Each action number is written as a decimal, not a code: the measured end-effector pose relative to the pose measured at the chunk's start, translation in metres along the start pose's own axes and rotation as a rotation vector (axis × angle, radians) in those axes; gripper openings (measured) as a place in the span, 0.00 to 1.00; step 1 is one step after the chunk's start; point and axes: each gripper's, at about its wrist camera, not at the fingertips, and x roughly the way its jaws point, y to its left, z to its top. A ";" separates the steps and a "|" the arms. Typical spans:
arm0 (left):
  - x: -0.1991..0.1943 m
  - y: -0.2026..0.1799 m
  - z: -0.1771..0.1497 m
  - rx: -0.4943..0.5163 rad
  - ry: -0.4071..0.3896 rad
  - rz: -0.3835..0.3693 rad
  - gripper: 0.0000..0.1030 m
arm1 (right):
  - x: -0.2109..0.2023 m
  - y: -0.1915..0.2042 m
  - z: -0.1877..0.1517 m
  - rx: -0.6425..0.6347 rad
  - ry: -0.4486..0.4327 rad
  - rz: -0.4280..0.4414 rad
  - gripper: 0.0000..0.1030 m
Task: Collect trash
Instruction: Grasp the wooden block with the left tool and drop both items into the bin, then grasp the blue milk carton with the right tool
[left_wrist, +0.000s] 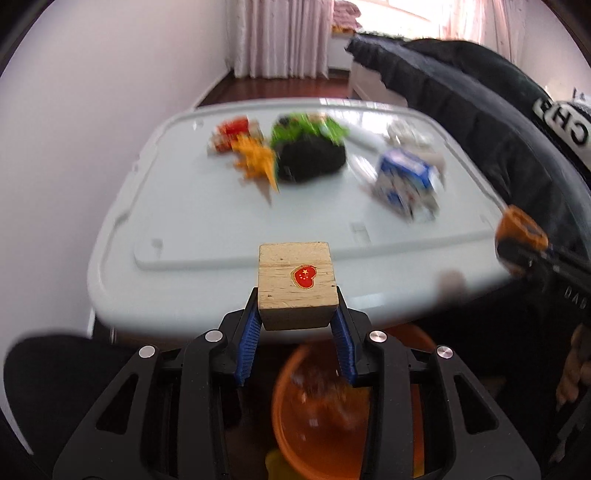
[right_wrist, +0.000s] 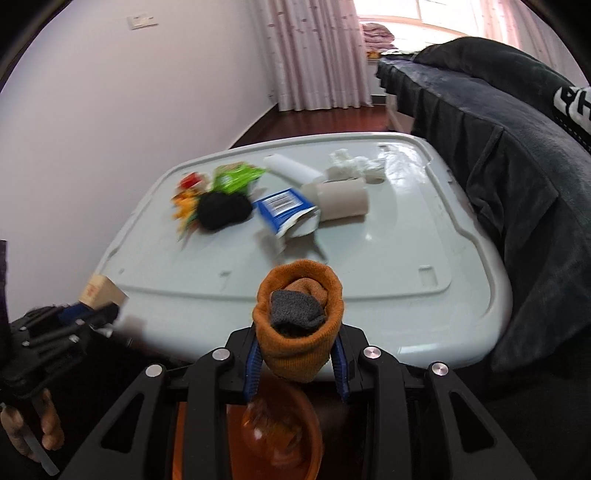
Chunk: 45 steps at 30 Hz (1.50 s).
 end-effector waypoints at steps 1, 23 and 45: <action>-0.001 -0.003 -0.007 0.016 0.014 0.004 0.34 | -0.006 0.006 -0.006 -0.014 0.003 0.007 0.31; 0.024 -0.013 -0.070 0.057 0.227 -0.044 0.34 | 0.000 0.055 -0.083 -0.099 0.177 0.048 0.31; 0.026 -0.004 -0.066 0.010 0.247 -0.035 0.76 | -0.001 0.042 -0.080 -0.039 0.159 0.040 0.64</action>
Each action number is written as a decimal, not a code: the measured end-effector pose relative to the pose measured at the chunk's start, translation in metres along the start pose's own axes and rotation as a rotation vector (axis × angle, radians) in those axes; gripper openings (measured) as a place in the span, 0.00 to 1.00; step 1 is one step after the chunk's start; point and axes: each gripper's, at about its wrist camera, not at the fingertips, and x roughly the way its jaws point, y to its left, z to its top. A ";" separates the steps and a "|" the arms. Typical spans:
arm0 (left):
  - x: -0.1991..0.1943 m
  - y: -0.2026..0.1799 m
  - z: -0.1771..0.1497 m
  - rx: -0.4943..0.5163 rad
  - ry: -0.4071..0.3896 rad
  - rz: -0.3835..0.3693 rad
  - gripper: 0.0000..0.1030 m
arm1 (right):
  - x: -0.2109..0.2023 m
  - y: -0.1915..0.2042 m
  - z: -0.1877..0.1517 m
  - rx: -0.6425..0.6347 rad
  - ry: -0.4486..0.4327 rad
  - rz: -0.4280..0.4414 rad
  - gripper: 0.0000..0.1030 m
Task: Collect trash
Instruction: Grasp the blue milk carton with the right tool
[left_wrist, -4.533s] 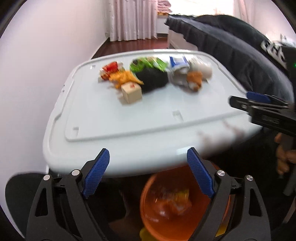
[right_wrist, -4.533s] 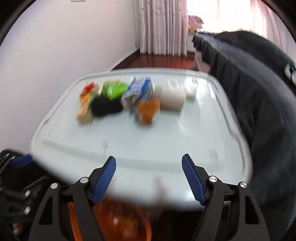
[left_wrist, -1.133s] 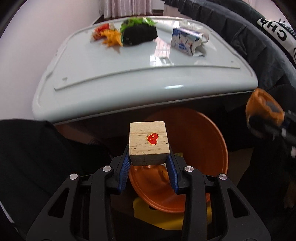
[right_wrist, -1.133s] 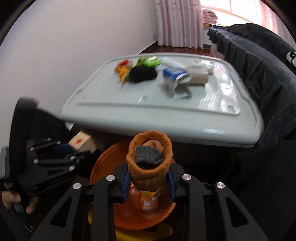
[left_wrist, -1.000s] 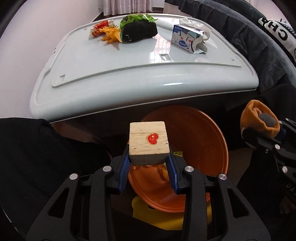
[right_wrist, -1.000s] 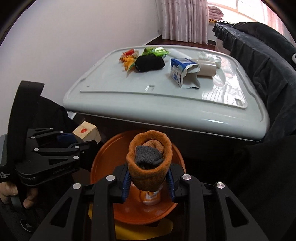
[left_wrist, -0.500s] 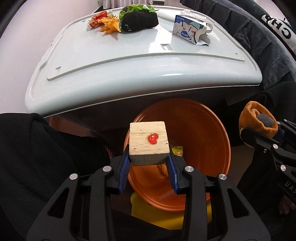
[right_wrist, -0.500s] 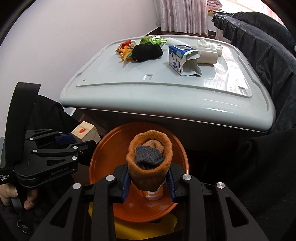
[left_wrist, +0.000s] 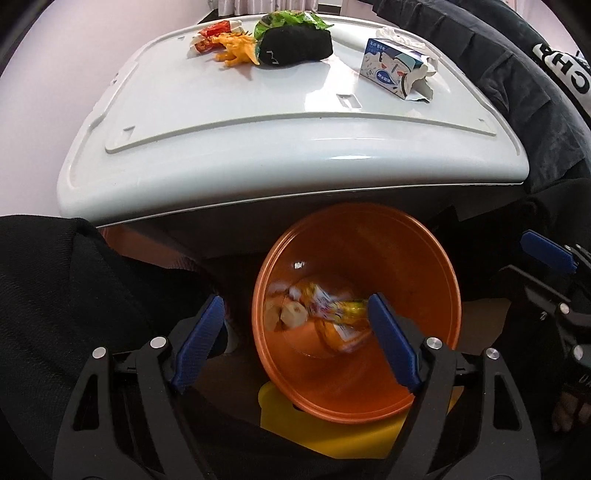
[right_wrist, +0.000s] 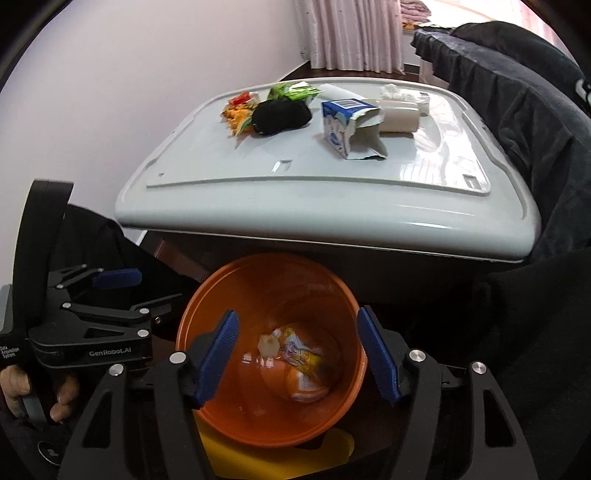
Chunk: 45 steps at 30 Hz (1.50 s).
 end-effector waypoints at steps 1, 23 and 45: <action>0.000 0.001 0.001 -0.003 0.001 -0.002 0.76 | 0.000 -0.003 0.001 0.013 -0.001 0.001 0.64; -0.014 0.004 0.038 0.055 -0.249 -0.114 0.76 | 0.094 -0.045 0.182 -0.154 -0.094 -0.146 0.88; -0.011 0.010 0.050 0.021 -0.223 -0.133 0.76 | 0.062 -0.051 0.155 -0.025 -0.140 -0.045 0.49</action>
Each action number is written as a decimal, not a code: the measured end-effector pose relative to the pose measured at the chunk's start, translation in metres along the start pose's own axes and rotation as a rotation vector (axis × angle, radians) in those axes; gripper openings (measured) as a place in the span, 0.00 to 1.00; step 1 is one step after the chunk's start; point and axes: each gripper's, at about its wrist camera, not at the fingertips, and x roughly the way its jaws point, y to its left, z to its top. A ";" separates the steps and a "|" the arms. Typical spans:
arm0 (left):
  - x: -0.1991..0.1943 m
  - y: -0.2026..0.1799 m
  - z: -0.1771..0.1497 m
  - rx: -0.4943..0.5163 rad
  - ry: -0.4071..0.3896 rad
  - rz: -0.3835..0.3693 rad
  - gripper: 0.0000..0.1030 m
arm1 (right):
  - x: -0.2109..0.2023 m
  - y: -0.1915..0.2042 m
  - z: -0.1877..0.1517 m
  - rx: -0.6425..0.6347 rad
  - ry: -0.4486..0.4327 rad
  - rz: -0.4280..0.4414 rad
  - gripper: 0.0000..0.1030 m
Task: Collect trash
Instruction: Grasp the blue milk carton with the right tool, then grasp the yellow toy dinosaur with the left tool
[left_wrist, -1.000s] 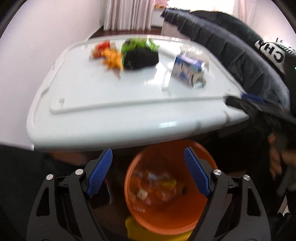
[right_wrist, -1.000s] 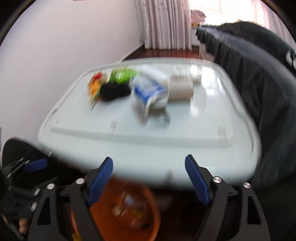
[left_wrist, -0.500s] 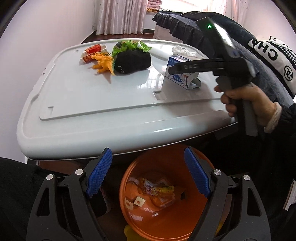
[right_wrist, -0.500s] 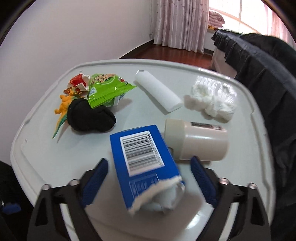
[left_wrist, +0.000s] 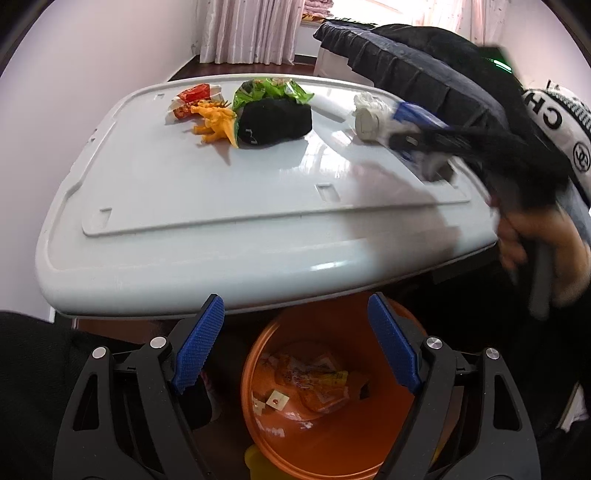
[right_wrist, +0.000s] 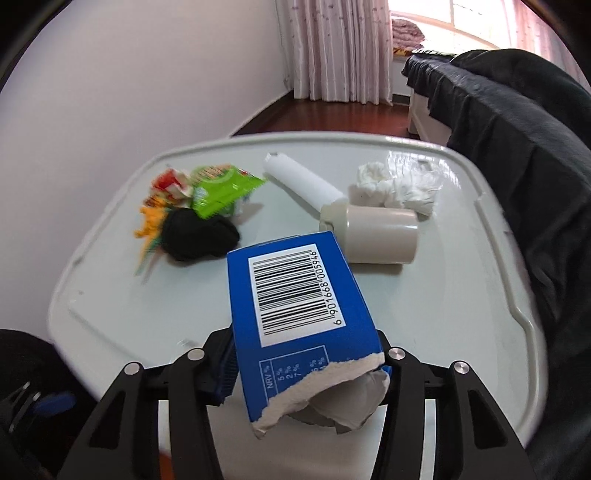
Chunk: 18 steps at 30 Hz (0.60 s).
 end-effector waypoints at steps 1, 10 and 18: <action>-0.001 0.002 0.007 0.006 -0.005 0.002 0.76 | -0.011 0.001 -0.009 0.006 -0.017 0.018 0.49; 0.038 0.066 0.122 -0.242 -0.015 0.089 0.76 | -0.028 -0.006 -0.029 0.040 -0.053 0.026 0.50; 0.108 0.126 0.179 -0.600 0.101 0.087 0.76 | -0.023 0.001 -0.030 0.019 -0.033 0.062 0.50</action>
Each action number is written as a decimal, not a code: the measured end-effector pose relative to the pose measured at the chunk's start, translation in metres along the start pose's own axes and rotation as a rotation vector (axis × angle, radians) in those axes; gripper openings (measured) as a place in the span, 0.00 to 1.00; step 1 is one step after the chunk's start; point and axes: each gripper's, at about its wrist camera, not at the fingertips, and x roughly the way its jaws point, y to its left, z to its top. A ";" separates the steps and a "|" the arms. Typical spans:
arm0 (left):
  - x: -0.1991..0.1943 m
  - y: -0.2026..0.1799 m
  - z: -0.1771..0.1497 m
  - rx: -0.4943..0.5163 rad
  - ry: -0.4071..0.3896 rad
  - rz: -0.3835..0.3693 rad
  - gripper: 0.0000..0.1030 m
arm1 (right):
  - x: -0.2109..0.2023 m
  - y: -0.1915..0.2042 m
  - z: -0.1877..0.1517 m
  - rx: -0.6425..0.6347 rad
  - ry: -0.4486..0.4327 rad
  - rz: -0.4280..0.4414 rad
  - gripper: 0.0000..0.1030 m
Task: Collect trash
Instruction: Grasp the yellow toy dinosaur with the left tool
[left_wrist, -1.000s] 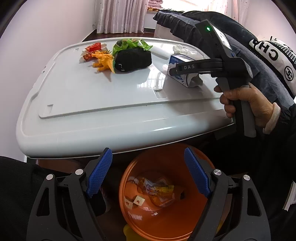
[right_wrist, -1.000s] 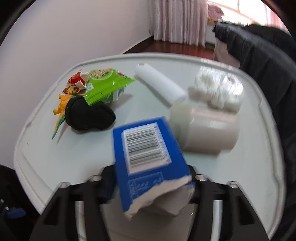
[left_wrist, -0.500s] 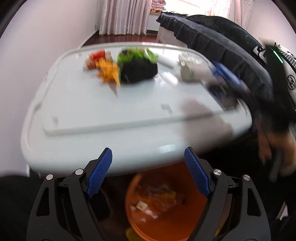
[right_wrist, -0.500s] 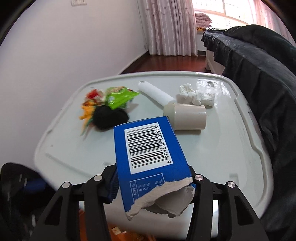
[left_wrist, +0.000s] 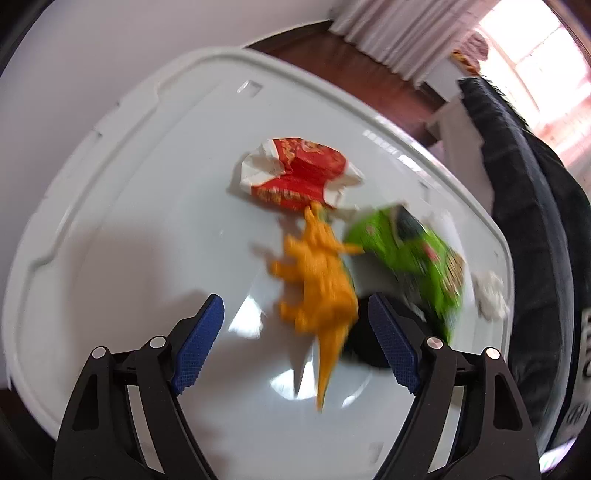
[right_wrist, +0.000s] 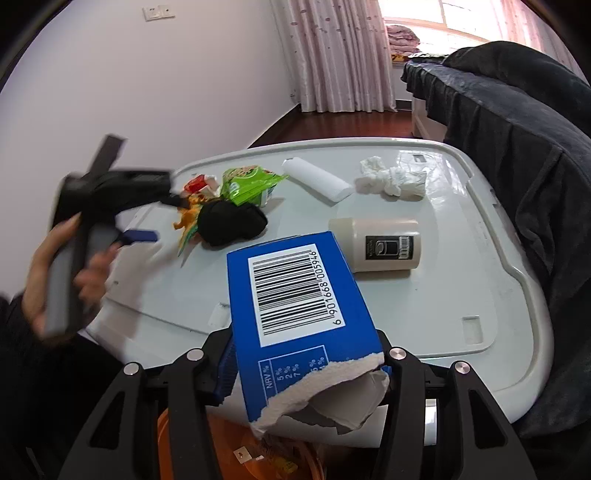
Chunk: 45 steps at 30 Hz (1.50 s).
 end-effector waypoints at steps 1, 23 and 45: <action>0.005 -0.002 0.002 -0.007 0.008 0.015 0.76 | 0.000 0.001 0.000 -0.002 -0.001 0.003 0.50; 0.016 -0.033 -0.017 0.202 -0.153 0.249 0.53 | -0.001 -0.010 0.000 0.088 0.005 0.031 0.50; -0.111 0.012 -0.104 0.351 -0.326 -0.058 0.52 | -0.004 0.005 -0.007 0.014 -0.020 -0.004 0.50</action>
